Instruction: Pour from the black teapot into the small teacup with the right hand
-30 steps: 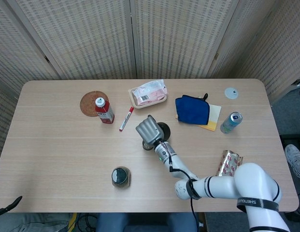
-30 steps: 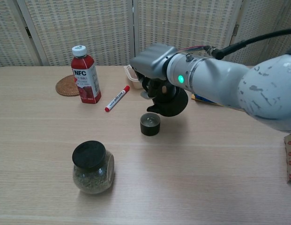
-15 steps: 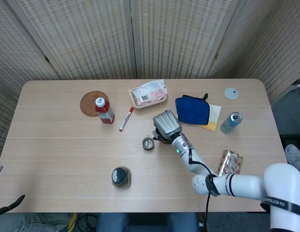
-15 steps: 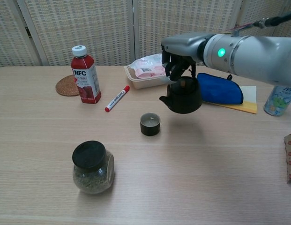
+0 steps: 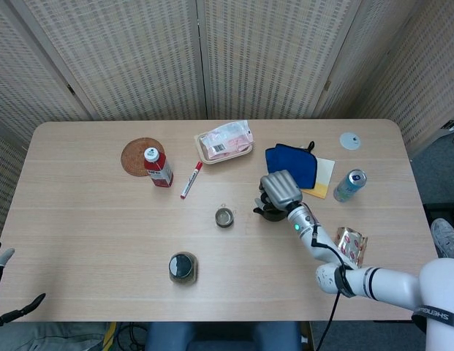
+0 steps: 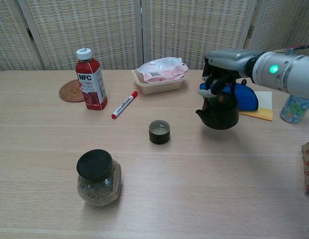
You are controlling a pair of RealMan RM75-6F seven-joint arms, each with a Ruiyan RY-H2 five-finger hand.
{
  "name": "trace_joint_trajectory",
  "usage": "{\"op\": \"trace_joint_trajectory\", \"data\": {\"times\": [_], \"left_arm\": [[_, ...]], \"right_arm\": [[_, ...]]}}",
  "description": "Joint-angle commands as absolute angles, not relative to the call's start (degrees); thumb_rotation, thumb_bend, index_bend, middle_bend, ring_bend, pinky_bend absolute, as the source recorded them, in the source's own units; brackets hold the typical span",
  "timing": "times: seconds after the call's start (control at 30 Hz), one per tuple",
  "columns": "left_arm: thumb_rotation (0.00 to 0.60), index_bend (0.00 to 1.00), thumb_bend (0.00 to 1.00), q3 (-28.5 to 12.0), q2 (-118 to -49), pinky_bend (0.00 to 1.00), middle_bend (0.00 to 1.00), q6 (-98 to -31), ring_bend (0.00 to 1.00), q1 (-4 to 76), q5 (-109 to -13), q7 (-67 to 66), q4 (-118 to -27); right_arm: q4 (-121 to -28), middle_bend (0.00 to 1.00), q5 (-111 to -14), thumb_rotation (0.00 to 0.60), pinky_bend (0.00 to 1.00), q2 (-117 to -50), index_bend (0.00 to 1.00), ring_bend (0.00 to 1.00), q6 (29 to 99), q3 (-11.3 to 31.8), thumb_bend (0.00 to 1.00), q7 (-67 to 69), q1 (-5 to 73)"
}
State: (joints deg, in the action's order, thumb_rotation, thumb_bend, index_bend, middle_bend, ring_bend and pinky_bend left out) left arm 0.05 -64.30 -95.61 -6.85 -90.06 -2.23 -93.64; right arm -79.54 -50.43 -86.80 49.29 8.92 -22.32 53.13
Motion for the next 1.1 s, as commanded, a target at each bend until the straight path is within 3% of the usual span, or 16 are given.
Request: {"op": "trace_joint_trajectory", "data": {"times": [0.03, 0.3, 0.87, 1.0, 1.1], "left_arm": [[0.285, 0.11, 0.0, 0.09, -64.28, 0.0, 0.0, -95.45, 0.0, -6.77, -90.01, -2.31, -93.72], [0.285, 0.11, 0.0, 0.11, -64.33, 0.0, 0.0, -95.11, 0.0, -6.44, -90.08, -2.67, -93.95], [0.284, 0.11, 0.0, 0.41, -64.4, 0.0, 0.0, -95.17, 0.0, -6.41, -90.29, -3.24, -94.33], [0.284, 0.11, 0.0, 0.48, -64.34, 0.0, 0.0, -95.31, 0.0, -6.48, -90.37, -3.38, -94.41], [0.284, 0.11, 0.0, 0.47, -64.24, 0.0, 0.0, -95.59, 0.0, -6.58, -90.44, -3.44, -94.54]], "right_arm": [[-76.68, 0.92, -52.57, 0.48, 0.48, -88.3, 0.89, 0.86, 48.61, 8.29, 0.34, -20.06, 51.97], [-73.18, 0.89, -55.6, 0.479, 0.48, -90.08, 0.87, 0.82, 47.89, 8.56, 0.27, -16.16, 50.78], [-71.02, 0.84, -57.8, 0.48, 0.47, -91.6, 0.84, 0.76, 48.48, 8.05, 0.22, -19.21, 49.66], [-71.07, 0.83, -57.35, 0.481, 0.44, -91.9, 0.83, 0.74, 48.66, 8.1, 0.16, -20.48, 49.42], [-71.36, 0.81, -56.81, 0.48, 0.4, -91.89, 0.8, 0.71, 48.47, 8.31, 0.04, -21.1, 49.28]]}}
